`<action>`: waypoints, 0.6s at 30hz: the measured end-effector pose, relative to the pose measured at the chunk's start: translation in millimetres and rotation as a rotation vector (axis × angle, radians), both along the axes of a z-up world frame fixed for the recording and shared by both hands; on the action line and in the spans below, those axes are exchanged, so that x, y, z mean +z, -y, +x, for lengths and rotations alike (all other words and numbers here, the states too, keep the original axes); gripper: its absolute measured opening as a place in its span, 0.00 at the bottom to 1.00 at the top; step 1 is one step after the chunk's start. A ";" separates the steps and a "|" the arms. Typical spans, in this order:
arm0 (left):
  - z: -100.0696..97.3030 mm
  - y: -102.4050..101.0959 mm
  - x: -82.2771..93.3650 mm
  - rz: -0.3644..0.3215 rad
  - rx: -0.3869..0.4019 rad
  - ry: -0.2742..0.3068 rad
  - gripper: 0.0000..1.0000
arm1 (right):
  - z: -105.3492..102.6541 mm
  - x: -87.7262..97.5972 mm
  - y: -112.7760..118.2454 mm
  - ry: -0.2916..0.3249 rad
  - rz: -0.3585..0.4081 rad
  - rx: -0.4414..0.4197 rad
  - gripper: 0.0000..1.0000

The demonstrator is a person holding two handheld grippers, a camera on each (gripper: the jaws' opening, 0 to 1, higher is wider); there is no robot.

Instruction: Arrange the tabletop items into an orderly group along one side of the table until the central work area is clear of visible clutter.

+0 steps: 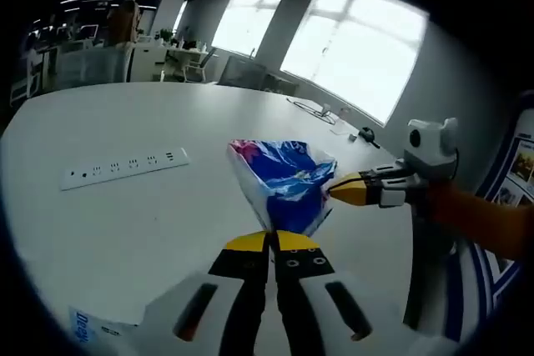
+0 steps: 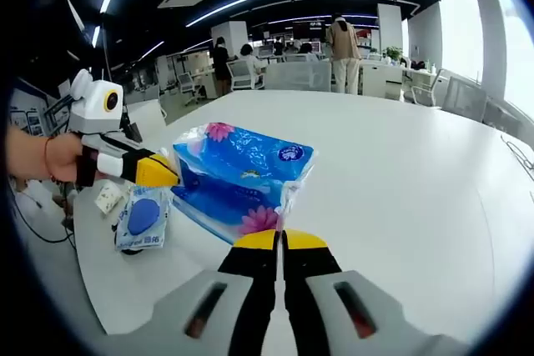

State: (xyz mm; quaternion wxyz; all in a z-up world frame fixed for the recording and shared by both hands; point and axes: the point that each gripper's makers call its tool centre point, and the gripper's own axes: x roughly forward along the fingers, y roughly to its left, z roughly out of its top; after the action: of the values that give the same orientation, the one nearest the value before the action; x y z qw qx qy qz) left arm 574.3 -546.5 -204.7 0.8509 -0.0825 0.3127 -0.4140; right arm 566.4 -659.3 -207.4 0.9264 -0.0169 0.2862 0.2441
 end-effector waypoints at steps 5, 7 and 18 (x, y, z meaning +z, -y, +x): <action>8.3 12.5 -12.7 0.018 -0.009 -0.019 0.00 | 8.5 -13.3 14.2 -0.033 0.002 -0.037 0.00; 11.2 16.5 -17.5 0.022 -0.010 -0.028 0.00 | 11.3 -17.2 18.2 -0.040 0.001 -0.046 0.00; 21.9 35.3 -56.8 0.063 -0.022 -0.116 0.00 | 21.4 -52.6 36.4 -0.122 -0.028 -0.077 0.00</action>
State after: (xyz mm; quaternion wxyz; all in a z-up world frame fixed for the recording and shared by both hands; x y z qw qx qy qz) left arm 596.2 -581.8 -261.4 0.8289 -0.0762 0.3754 -0.4077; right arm 587.8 -695.7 -260.0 0.9157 -0.0039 0.3459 0.2046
